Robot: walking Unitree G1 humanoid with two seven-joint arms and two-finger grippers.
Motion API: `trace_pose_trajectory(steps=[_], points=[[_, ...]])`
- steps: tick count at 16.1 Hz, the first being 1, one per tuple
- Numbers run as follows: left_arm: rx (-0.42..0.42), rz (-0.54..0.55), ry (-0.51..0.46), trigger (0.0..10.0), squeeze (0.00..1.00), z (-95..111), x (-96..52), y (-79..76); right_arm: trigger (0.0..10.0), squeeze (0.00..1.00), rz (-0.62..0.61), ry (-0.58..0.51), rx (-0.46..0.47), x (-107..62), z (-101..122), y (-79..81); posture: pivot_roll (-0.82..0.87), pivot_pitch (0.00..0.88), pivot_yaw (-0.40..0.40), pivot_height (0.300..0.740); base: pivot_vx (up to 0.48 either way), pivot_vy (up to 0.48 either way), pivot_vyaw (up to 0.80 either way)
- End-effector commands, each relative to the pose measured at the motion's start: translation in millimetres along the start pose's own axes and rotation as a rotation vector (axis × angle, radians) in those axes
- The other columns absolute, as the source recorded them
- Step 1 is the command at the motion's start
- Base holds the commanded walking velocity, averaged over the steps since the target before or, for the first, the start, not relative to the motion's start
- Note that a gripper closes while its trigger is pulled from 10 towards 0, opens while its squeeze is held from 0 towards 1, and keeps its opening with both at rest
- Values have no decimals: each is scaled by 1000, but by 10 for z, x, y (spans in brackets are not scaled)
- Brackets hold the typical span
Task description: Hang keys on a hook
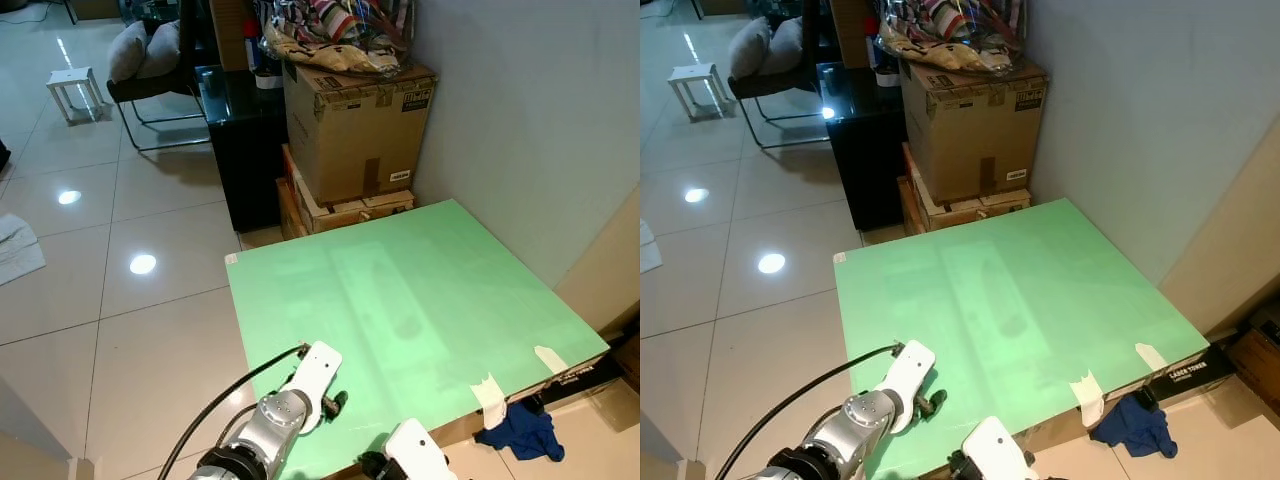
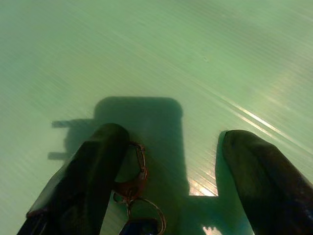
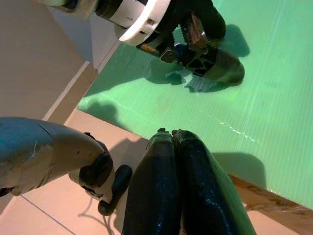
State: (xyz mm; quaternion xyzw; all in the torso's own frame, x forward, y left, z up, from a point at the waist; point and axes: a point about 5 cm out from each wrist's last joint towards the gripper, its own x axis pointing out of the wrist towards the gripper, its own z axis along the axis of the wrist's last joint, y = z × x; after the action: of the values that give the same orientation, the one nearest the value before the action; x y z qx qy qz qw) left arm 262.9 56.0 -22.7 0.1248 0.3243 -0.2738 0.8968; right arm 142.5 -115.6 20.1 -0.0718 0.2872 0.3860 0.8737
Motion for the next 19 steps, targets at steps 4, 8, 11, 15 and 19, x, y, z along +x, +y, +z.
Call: trace_pose_trajectory(steps=[4, 8, 11, 15, 19], points=[[-14, -7, 81, 0, 0, -161, -12, -23, 10000, 0, -3, 5, 0, -20, 19, 48, -217, 79, 39, 740, 0, 0, 0], [-6, -15, 103, 0, 0, -228, -26, -20, 10000, 0, -4, 24, 12, 37, -69, 86, -219, 85, 40, 740, 0, 0, 0], [15, -21, 104, 0, 0, -252, -31, -29, 10000, 0, -8, 40, 18, 28, -170, 52, -221, 86, 40, 740, 0, 0, 0], [82, -14, 87, 0, 0, -235, -34, -5, 10000, 0, -14, 63, 25, 58, -355, -2, -220, 90, 42, 740, 0, 0, 0], [72, -19, 76, 0, 0, -239, -40, 5, 10000, 0, -14, 58, 26, 117, -407, -8, -216, 88, 42, 740, 0, 0, 0]])
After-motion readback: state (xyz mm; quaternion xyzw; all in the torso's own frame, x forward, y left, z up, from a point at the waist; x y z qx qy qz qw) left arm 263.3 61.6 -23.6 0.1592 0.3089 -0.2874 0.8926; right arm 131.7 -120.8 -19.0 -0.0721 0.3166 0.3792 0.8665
